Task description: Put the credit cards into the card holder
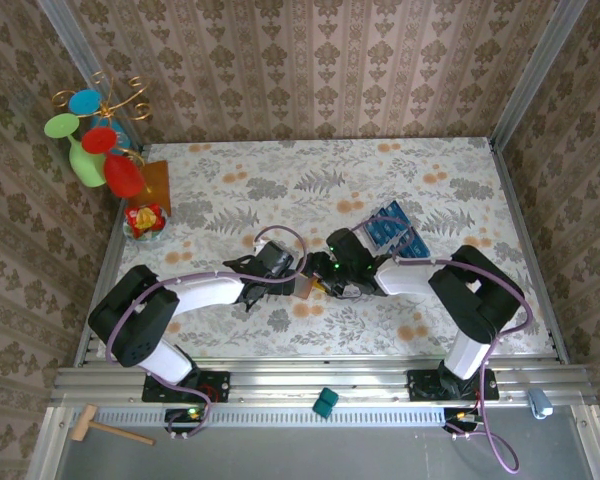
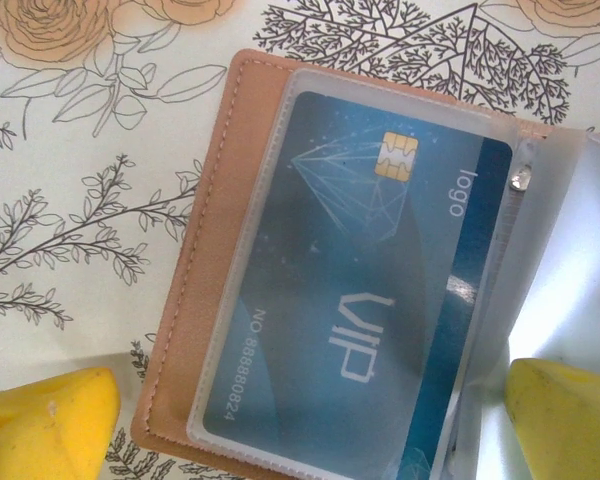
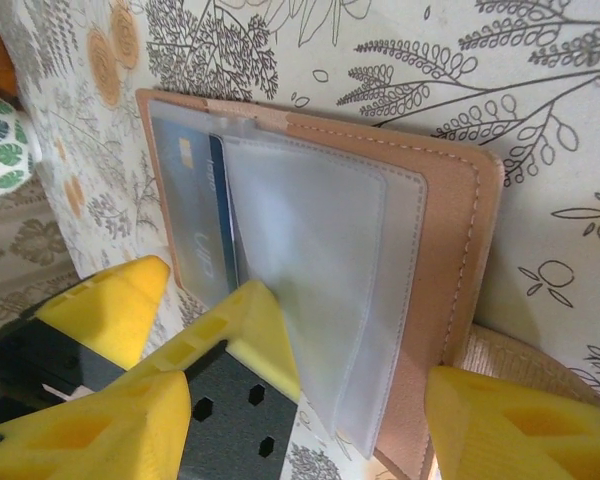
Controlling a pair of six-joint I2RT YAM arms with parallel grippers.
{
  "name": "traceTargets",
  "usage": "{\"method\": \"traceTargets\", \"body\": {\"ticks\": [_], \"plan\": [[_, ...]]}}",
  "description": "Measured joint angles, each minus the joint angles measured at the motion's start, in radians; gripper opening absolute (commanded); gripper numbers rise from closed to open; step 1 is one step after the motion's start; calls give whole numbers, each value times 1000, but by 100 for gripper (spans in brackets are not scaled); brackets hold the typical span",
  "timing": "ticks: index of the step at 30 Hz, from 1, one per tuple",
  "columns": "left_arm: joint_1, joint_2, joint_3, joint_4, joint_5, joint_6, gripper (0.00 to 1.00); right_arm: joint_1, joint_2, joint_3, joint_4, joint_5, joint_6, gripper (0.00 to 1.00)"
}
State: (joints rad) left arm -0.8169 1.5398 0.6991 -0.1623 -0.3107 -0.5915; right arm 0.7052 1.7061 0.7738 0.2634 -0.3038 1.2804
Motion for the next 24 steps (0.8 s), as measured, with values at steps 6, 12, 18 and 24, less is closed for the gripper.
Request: {"method": "traceTargets", "body": {"ticks": [6, 12, 18, 24], "plan": [[0, 0, -6, 11, 2, 0, 100, -14, -93, -67, 72, 72, 86, 64], [0, 0, -6, 11, 3, 0, 100, -20, -87, -67, 117, 85, 140, 64], [0, 0, -6, 11, 3, 0, 100, -12, -11, -67, 170, 84, 194, 64], [0, 0, -6, 11, 3, 0, 100, 8, 27, -67, 209, 84, 224, 63]]}}
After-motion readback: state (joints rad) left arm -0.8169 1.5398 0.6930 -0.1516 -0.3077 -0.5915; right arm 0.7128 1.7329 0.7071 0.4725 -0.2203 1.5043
